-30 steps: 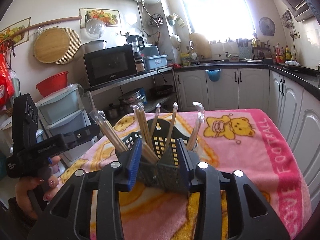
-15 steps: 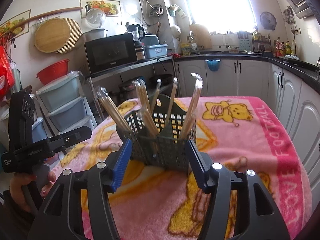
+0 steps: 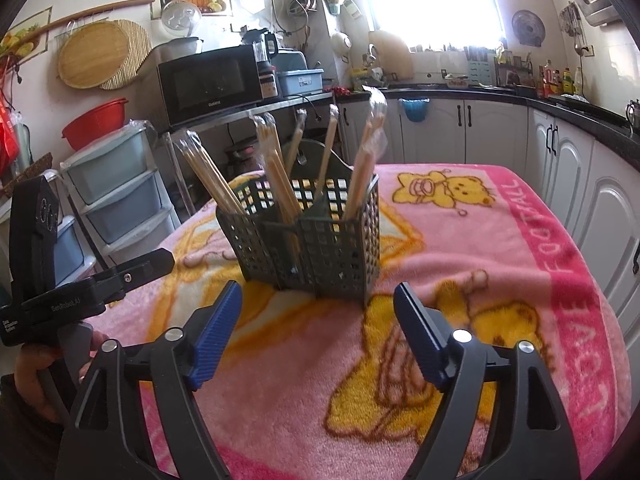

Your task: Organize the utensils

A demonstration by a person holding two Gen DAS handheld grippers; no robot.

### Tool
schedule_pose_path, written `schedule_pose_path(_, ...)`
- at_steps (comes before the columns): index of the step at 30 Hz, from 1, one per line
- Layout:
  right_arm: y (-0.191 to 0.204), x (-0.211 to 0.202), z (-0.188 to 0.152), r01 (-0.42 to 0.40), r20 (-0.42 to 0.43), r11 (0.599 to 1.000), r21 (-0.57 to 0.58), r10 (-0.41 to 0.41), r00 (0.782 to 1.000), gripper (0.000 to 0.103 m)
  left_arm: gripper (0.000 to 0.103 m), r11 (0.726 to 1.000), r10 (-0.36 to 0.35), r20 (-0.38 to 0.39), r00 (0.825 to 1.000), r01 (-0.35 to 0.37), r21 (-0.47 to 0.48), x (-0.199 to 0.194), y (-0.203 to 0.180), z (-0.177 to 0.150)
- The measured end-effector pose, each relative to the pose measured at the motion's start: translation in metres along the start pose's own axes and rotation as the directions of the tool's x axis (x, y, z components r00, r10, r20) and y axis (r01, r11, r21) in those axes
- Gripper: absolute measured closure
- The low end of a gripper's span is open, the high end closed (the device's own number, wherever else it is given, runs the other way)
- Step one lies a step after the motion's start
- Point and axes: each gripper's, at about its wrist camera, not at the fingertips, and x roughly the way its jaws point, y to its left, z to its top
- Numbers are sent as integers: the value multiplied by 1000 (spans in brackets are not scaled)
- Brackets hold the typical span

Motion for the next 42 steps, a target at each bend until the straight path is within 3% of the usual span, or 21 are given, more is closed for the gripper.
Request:
schedule_pose_path(11,5,-5,-21,48,109,998,-46,-42,993,11,11,996,65,110,992,-72,60,-4,-3,-19)
schedule_pose_path(23,12,-25,-32,135,338,987,-88,-98,936,7,11,989,72,268,961,-103,103,-20,-11,-27)
schedule_pose_path(42,6,-21,-39,143,339,989,-48,-118,933,7,11,988,70,299,952,-107,108,-21,-9,-30)
